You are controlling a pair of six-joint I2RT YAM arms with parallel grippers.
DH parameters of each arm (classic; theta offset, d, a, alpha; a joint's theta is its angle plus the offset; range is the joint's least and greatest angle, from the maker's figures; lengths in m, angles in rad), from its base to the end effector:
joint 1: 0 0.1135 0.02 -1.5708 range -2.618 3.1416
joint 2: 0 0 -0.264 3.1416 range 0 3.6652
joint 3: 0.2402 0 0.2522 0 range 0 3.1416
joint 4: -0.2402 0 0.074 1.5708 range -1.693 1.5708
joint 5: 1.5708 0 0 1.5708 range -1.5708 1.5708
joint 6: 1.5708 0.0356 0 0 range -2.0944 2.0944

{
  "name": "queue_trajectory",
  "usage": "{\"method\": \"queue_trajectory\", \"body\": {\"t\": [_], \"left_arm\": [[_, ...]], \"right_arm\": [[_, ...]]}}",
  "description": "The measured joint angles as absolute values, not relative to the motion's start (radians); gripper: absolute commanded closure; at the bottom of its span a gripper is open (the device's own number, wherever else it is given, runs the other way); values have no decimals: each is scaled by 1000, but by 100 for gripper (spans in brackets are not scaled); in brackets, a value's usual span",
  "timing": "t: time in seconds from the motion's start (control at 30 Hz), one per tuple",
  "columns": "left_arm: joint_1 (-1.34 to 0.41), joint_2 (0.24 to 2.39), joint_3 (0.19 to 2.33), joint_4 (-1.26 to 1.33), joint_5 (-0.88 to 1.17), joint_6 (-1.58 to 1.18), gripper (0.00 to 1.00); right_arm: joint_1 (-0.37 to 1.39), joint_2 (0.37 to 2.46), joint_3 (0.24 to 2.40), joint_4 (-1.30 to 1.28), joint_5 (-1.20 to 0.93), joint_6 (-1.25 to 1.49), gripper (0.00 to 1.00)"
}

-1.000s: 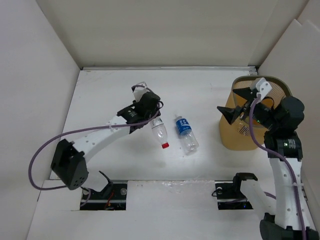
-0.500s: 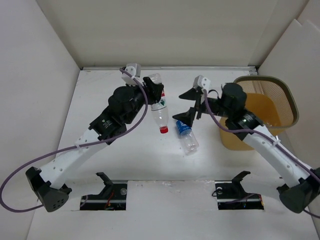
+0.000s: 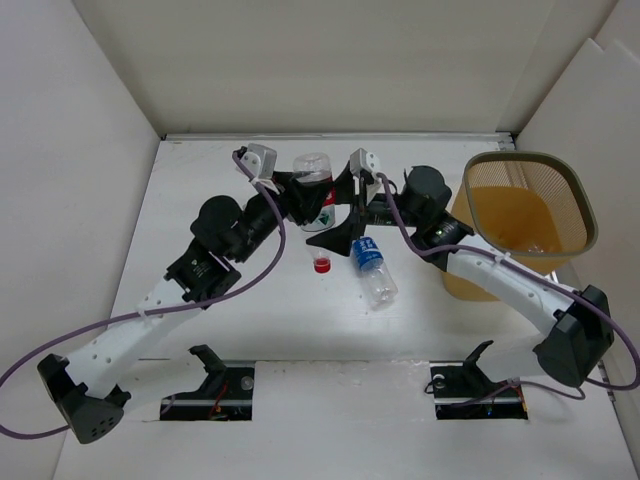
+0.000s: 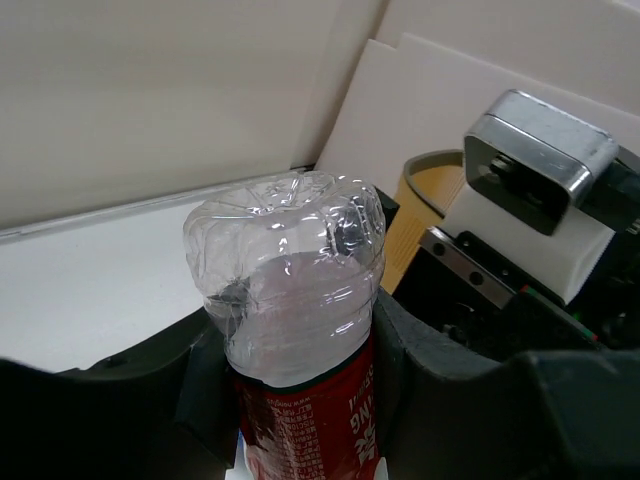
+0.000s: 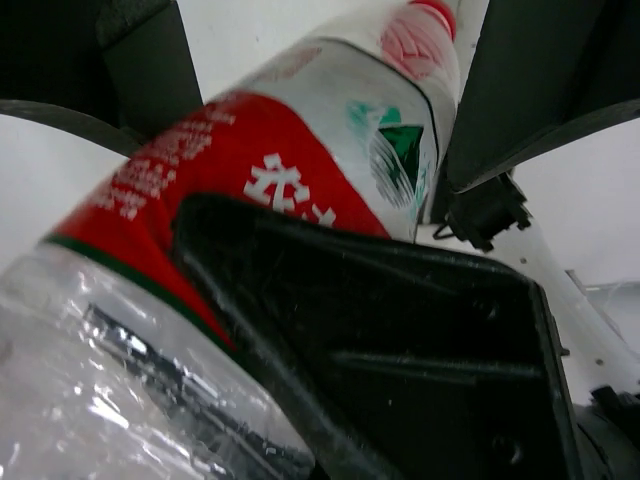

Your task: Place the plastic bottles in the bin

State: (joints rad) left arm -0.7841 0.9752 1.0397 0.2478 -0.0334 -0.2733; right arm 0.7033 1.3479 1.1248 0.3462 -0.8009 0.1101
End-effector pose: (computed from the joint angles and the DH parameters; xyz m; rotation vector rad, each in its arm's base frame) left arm 0.1543 -0.1522 0.4414 0.3017 1.2744 -0.8884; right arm 0.2213 0.2212 0.3874 -1.0916 1.1878 1.2168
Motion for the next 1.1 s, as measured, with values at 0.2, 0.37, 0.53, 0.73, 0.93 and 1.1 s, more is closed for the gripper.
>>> {"method": "queue_trajectory", "body": {"t": [0.2,0.37,0.53,0.73,0.93,1.1], "left_arm": [[-785,967,1040,274,2,-262,100],[-785,958,1040,271,14,-239,26],[-788,957,1040,271,-7,-308,0],[-791,920,1047,182,-152,-398,0],[-790,973,1105,66,-255,-437,0],[-790,1060,1097,10,-250,-459,0]], "right_arm": [[727,1391,1125,460,-808,179,29],[728,1415,1128,485,-798,236,100],[722,1415,1129,493,-776,224,100],[543,1361,1142,424,-787,217,100],[160,1200,1186,276,-804,184,100],[-128,1102,1196,260,-888,201,100]]}}
